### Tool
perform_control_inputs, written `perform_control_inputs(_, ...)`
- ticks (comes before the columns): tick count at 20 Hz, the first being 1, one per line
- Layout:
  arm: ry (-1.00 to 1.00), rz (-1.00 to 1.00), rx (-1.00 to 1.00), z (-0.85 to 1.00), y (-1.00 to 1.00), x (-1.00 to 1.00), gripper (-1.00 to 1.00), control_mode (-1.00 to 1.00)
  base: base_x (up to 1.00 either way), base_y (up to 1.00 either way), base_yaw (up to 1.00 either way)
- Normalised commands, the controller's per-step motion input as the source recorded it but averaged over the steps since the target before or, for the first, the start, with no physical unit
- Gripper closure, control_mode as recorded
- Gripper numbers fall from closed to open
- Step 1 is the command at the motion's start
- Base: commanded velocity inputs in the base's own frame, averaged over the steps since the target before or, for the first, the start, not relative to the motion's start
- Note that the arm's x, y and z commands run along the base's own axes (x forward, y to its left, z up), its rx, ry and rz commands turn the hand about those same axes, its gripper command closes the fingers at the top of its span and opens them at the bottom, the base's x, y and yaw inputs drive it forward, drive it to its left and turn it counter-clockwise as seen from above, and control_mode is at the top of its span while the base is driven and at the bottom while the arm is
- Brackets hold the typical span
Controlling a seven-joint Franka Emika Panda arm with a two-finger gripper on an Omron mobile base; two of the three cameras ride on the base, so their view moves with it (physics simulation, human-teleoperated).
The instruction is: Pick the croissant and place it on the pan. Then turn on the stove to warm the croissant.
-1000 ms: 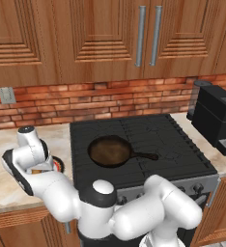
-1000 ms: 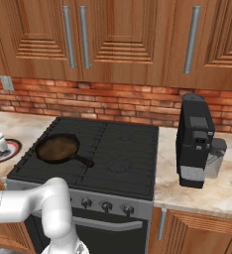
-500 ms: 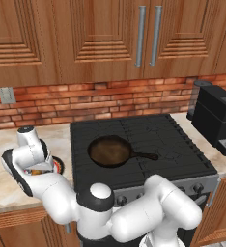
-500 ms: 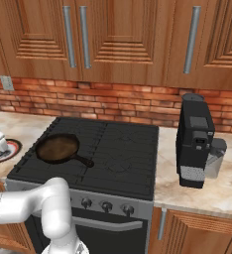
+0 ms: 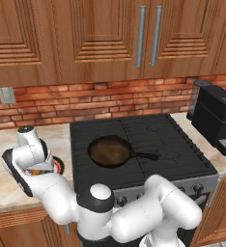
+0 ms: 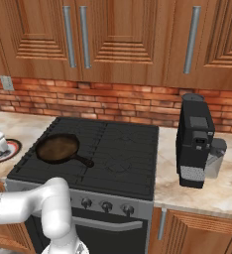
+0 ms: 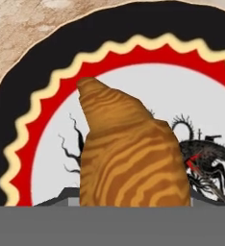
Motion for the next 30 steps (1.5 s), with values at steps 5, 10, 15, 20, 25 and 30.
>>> perform_control_inputs(5, -0.13, 0.00, 0.01, 0.11, -0.20, -0.32, 1.00, -1.00, 0.00, 0.00, 0.00)
perform_control_inputs(10, -0.16, 0.00, 0.04, 0.49, -0.24, -0.39, 1.00, -1.00, 0.00, 0.00, 0.00)
perform_control_inputs(15, -0.11, 0.00, 0.07, 0.60, -0.30, -0.32, 1.00, -1.00, 0.00, 0.00, 0.00)
perform_control_inputs(20, -0.03, 0.00, 0.12, 0.61, -0.40, -0.32, 1.00, -1.00, 0.00, 0.00, 0.00)
perform_control_inputs(25, -0.03, 0.00, 0.08, 0.53, -0.49, -0.28, 1.00, -1.00, 0.00, 0.00, 0.00)
perform_control_inputs(30, 0.00, -0.01, 0.04, 0.46, -0.54, -0.22, 1.00, -1.00, 0.00, 0.00, 0.00)
